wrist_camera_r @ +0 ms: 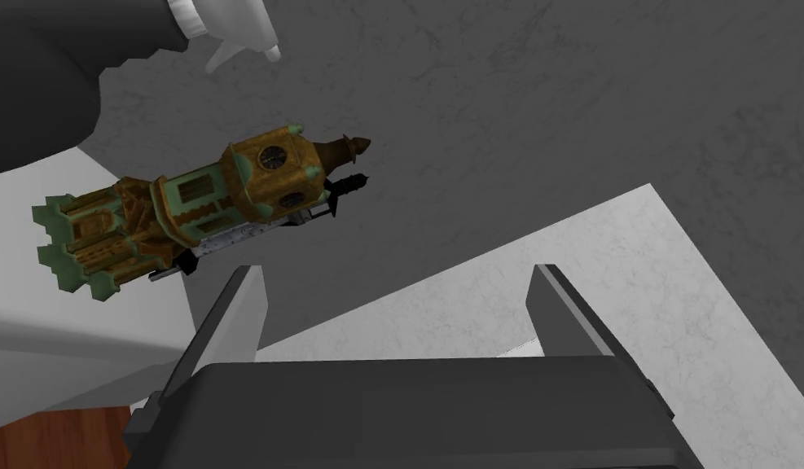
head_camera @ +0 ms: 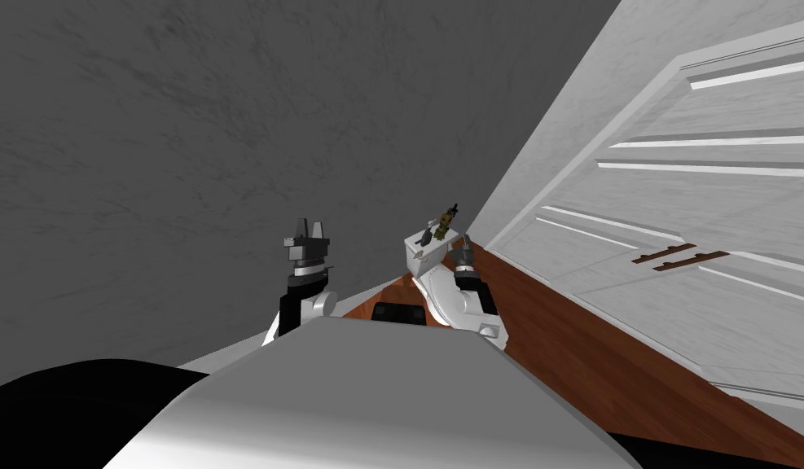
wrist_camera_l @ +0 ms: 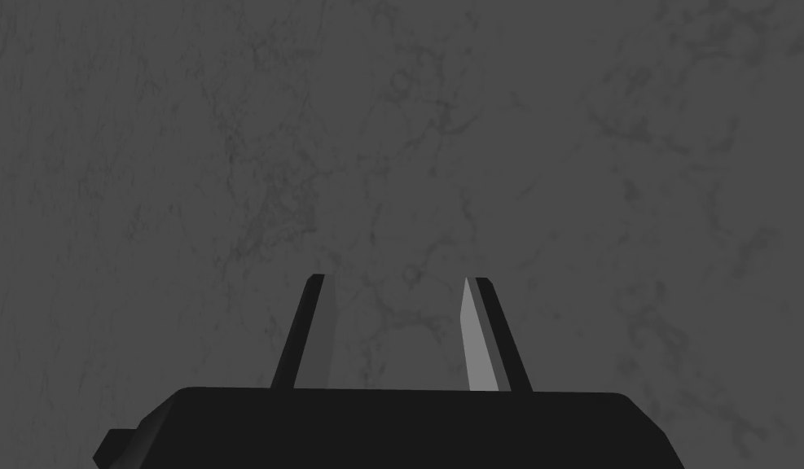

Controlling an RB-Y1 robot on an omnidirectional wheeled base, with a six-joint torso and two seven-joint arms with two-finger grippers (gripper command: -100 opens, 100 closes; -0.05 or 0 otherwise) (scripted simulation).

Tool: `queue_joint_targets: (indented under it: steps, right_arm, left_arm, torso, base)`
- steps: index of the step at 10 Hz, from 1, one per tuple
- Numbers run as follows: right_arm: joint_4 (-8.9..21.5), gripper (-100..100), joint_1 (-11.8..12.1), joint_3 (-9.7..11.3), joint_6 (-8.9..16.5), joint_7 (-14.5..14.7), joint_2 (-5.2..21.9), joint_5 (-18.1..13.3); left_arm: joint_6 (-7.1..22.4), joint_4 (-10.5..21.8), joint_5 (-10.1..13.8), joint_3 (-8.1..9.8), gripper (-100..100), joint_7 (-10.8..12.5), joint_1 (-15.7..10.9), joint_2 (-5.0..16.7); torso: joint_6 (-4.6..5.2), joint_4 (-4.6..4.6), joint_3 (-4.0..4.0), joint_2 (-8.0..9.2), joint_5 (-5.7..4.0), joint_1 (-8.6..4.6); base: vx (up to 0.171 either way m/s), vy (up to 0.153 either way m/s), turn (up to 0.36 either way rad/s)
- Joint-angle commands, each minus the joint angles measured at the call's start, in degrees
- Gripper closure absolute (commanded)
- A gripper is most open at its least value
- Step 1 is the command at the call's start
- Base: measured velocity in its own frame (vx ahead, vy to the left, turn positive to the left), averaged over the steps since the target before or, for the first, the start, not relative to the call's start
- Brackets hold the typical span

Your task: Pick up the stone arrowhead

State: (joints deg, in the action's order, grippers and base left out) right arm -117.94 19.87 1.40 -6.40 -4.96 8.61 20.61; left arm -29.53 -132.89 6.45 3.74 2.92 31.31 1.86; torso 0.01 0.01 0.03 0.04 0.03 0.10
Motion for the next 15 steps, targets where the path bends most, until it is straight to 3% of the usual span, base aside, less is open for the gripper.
queue_joint_targets:
  steps: [1,3,4,6,7,9,10,12,13,15]
  right_arm:
    - [2.2,-100,-1.5,0.1,2.6,-0.1,0.4,2.9]
    - [2.2,-100,-1.5,0.1,2.6,-0.1,0.4,5.2]
    - [4.5,-100,-3.0,0.1,5.2,-0.2,0.8,7.4]
    - [4.5,-100,-3.0,0.1,5.3,-0.2,0.8,9.8]
    - [6.9,-100,-4.6,0.1,8.1,-0.3,1.1,12.0]
    - [6.9,-100,-4.6,0.1,8.1,-0.3,1.1,14.7]
    - [9.5,-100,-6.2,0.1,10.9,-0.5,1.4,16.7]
    - [9.5,-100,-6.2,0.1,11.0,-0.5,1.4,19.8]
    - [12.1,-100,-7.7,0.0,13.9,-0.7,1.6,21.6]
    - [12.1,-100,-7.7,0.0,14.0,-0.7,1.6,24.9]
  left_arm:
    - [0.0,0.0,0.0,0.00,0,0.0,0.0,0.0]
    - [0.0,0.0,0.0,0.00,0,0.0,0.0,0.0]
    - [0.0,0.0,0.0,0.00,0,0.0,0.0,0.0]
    - [0.0,0.0,0.0,0.00,0,0.0,0.0,0.0]
    - [0.0,0.0,0.0,0.00,0,0.0,0.0,0.0]
    - [0.0,0.0,0.0,0.00,0,0.0,0.0,0.0]
    - [0.0,0.0,0.0,0.00,0,0.0,0.0,0.0]
    - [0.0,0.0,0.0,0.00,0,0.0,0.0,0.0]
    - [0.0,0.0,0.0,0.00,0,0.0,0.0,0.0]
    - [0.0,0.0,0.0,0.00,0,0.0,0.0,0.0]
  torso:
    - [0.00,0.00,0.00,0.00,0.00,0.00]
    - [0.00,0.00,0.01,0.02,0.02,0.09]
    - [0.00,0.00,0.00,0.01,0.00,0.00]
    - [0.00,0.00,0.01,0.03,0.02,0.09]
    - [0.00,0.00,0.01,0.01,0.01,0.02]
    - [0.00,0.00,0.02,0.03,0.02,0.10]
    - [0.01,0.00,0.01,0.02,0.00,0.01]
    - [0.00,0.00,0.01,0.03,0.02,0.09]
    - [0.01,0.00,0.01,0.01,0.01,0.02]
    - [0.00,0.00,0.01,0.02,0.02,0.10]
  base:
    - [-0.018,0.050,0.030]
    - [-0.016,0.037,0.003]
    - [-0.021,0.044,0.031]
    - [-0.017,0.042,0.003]
    - [-0.016,0.052,0.023]
    - [-0.020,0.040,0.006]
    - [-0.015,0.046,0.026]
    - [-0.017,0.041,0.005]
    - [-0.019,0.048,0.027]
    - [-0.013,0.043,0.004]
